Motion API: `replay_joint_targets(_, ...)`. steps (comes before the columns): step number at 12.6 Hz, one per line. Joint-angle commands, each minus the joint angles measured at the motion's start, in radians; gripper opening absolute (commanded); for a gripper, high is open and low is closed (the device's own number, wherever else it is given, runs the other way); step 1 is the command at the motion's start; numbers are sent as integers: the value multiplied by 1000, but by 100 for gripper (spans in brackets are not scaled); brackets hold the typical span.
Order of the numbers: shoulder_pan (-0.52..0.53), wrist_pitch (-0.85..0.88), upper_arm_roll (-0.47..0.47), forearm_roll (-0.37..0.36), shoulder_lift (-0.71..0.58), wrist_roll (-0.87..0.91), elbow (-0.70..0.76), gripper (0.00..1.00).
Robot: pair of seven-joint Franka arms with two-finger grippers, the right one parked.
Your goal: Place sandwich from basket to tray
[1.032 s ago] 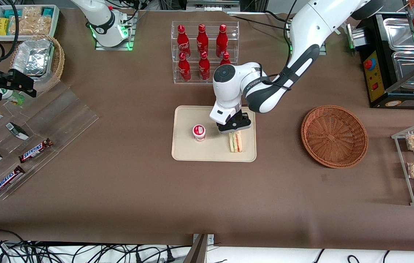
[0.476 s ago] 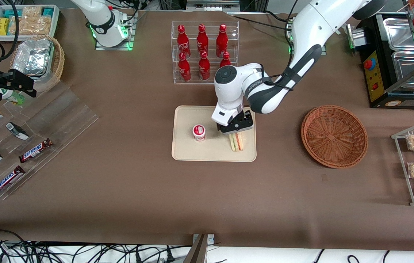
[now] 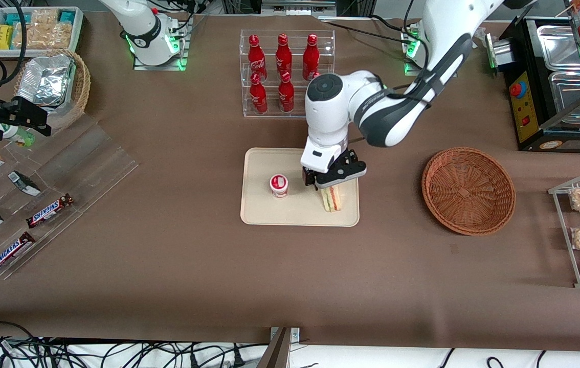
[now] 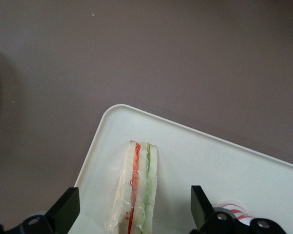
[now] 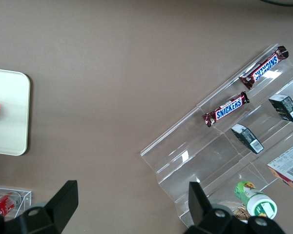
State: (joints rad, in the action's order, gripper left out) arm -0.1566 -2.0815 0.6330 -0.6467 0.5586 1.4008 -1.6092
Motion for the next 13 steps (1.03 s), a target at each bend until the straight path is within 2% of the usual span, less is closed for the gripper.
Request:
replay_joint_targets(1,49,151,8,161,-84,-188,92,100)
replay_joint_targets(3,122,272,8,298,-126,-404,178,100)
replay_joint_targets(6,257,389,10,393,-183,-670,215,100)
replay_joint_targets(8,400,451,8,497,-221,-927,216,100)
replay_joint_targets(9,455,471,8,528,-229,-1036,230,100)
replay_joint_targets(11,515,535,-6,533,-230,-1220,244,100)
replay_joint_targets(12,516,550,-47,532,-230,-1308,255,100)
replay_joint_targets(13,494,561,-131,538,-230,-1394,256,100)
